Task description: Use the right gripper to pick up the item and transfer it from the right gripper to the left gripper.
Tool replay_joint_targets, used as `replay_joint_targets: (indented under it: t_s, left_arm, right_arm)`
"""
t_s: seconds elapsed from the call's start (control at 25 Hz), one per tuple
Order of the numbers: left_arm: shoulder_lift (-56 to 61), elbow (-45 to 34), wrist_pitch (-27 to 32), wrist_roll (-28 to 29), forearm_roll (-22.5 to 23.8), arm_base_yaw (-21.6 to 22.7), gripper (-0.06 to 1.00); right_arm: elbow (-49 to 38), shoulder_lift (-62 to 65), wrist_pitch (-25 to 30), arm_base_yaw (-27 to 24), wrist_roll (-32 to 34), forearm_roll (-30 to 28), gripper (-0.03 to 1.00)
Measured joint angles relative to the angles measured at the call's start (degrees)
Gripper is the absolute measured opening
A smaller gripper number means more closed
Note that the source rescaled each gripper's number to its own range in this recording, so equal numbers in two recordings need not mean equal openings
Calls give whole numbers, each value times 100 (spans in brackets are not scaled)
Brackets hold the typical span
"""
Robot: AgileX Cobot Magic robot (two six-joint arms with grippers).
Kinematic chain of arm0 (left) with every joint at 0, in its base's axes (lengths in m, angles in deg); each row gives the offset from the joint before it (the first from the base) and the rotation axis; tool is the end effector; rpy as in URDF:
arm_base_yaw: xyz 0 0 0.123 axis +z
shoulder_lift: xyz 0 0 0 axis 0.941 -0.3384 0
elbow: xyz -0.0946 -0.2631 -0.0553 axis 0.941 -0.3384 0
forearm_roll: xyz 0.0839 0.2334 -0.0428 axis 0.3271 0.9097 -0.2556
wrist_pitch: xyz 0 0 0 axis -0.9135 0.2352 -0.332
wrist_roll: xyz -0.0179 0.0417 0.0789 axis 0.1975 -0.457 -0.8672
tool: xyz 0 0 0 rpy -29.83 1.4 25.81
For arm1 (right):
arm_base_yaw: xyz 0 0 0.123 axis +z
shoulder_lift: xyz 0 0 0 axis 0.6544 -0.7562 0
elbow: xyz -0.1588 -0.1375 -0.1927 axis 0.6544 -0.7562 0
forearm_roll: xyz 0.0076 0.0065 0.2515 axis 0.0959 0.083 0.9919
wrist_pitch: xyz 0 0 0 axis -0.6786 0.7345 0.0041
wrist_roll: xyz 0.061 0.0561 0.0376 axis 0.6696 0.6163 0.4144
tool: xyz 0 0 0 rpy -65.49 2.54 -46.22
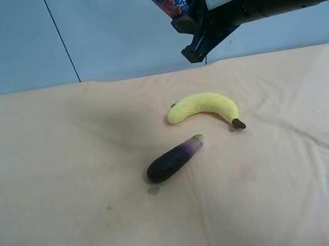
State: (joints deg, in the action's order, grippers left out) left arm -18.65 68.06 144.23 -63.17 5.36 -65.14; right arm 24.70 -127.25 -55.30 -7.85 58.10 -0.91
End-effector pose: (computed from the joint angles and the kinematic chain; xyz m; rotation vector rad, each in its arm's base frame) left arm -0.0074 -0.0211 0.2811 0.2400 2.0028 -0.0542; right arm 0.2524 0.1639 0.3071 -1.0059 1.6922 0.0536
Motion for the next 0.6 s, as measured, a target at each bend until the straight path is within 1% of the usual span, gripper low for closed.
replay_joint_targets:
  t_s: [0.6]
  left_arm:
    - [0, 0, 0, 0, 0, 0, 100]
  right_arm:
    - [0, 0, 0, 0, 0, 0, 0]
